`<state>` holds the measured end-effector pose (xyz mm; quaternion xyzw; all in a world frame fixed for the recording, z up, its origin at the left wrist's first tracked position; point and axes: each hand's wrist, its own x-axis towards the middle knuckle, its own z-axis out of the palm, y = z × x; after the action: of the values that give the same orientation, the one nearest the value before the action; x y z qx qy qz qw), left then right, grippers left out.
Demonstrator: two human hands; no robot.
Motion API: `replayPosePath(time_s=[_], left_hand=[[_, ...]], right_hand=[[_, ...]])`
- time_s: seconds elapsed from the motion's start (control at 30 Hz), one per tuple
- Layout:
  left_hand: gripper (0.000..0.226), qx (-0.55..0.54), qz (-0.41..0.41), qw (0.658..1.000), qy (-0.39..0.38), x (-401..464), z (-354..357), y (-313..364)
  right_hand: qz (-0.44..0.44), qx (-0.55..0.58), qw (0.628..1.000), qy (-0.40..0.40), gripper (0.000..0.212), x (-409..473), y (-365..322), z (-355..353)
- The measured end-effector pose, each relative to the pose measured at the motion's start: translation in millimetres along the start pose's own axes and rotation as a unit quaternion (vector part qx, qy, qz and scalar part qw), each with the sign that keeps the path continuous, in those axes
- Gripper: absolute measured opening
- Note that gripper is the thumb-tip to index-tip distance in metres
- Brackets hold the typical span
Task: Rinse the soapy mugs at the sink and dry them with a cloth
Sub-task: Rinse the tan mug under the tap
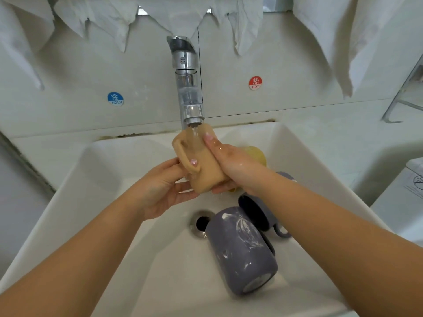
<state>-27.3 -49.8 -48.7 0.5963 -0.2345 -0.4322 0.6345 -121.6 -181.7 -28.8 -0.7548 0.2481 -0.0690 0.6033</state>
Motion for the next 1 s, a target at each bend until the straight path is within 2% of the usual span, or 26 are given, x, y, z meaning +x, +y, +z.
replayPosePath(time_s=[0.13,0.3,0.37,0.47,0.57,0.63,0.7,0.77,0.87,1.0], left_hand=[[0.065,0.026,-0.015,0.999,0.02,-1,5,-3],[0.057,-0.071,-0.01,0.997,0.036,-3,-3,3],[0.057,-0.054,-0.005,0.998,0.022,-6,-1,3],[0.058,-0.016,0.0,1.0,0.016,-6,1,1],[0.076,-0.027,0.009,0.999,0.018,-8,-4,2],[0.091,-0.039,0.015,0.999,0.008,-8,-8,2],[0.079,-0.028,0.015,0.999,-0.005,-8,-9,1],[0.067,-0.004,0.015,1.0,-0.01,-8,-7,0],[0.084,0.012,0.018,0.999,-0.029,-6,-10,-2],[0.104,0.057,-0.008,0.998,-0.004,-5,-14,-3]], right_hand=[[-0.025,-0.061,0.998,-0.003,0.063,-1,4,13],[-0.005,0.085,0.993,-0.086,0.043,0,1,6],[0.004,0.11,0.99,-0.085,0.045,0,3,8],[0.027,0.077,0.995,-0.056,0.057,2,3,15],[0.059,0.119,0.99,-0.048,0.054,3,2,14],[0.036,0.137,0.987,-0.074,0.049,0,3,11],[-0.003,0.098,0.991,-0.093,0.049,-4,5,11],[-0.022,0.051,0.996,-0.068,0.058,-6,7,14],[-0.007,0.074,0.997,-0.035,0.058,-4,6,17],[0.033,0.154,0.983,-0.092,0.058,-2,5,12]])
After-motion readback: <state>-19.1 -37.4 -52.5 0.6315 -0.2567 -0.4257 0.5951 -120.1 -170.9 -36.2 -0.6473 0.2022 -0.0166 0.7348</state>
